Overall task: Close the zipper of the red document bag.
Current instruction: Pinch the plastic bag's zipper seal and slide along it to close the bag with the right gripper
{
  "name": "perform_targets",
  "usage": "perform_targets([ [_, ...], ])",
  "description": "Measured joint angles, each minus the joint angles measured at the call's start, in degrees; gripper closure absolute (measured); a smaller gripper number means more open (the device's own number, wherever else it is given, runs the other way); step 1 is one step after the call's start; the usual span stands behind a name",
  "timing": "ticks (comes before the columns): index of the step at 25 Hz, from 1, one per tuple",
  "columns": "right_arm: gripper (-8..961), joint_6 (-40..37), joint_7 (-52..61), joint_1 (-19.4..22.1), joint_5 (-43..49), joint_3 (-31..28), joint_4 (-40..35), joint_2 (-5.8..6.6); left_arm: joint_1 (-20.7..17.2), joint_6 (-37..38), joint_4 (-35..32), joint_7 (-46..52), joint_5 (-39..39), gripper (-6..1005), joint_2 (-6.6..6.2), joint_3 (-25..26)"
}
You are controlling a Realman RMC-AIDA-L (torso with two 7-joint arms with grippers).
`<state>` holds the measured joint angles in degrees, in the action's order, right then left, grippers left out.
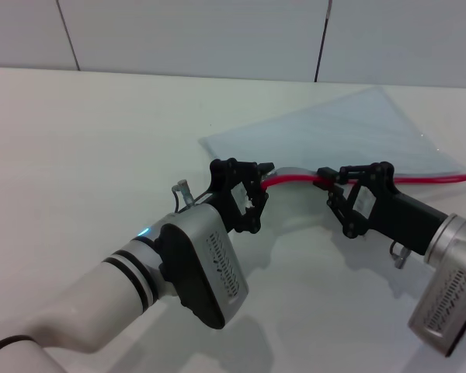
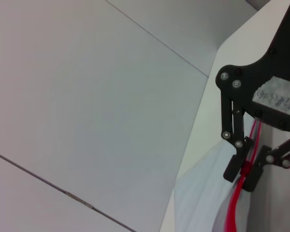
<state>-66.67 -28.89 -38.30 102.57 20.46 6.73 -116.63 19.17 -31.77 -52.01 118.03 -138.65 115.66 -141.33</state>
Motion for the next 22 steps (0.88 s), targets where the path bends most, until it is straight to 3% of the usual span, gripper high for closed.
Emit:
perform_targets([
  [12, 871, 1.0, -0.8, 1.2, 0.0, -3.1, -0.2, 0.18, 0.1, 0.1, 0.1, 0.0, 0.1, 953, -0.01, 0.0],
  [22, 869, 5.5, -0.5, 6.7, -0.1, -16.1, -9.4, 0.44, -0.3, 0.0, 0.1, 0.0, 0.1, 953, -0.09, 0.0],
])
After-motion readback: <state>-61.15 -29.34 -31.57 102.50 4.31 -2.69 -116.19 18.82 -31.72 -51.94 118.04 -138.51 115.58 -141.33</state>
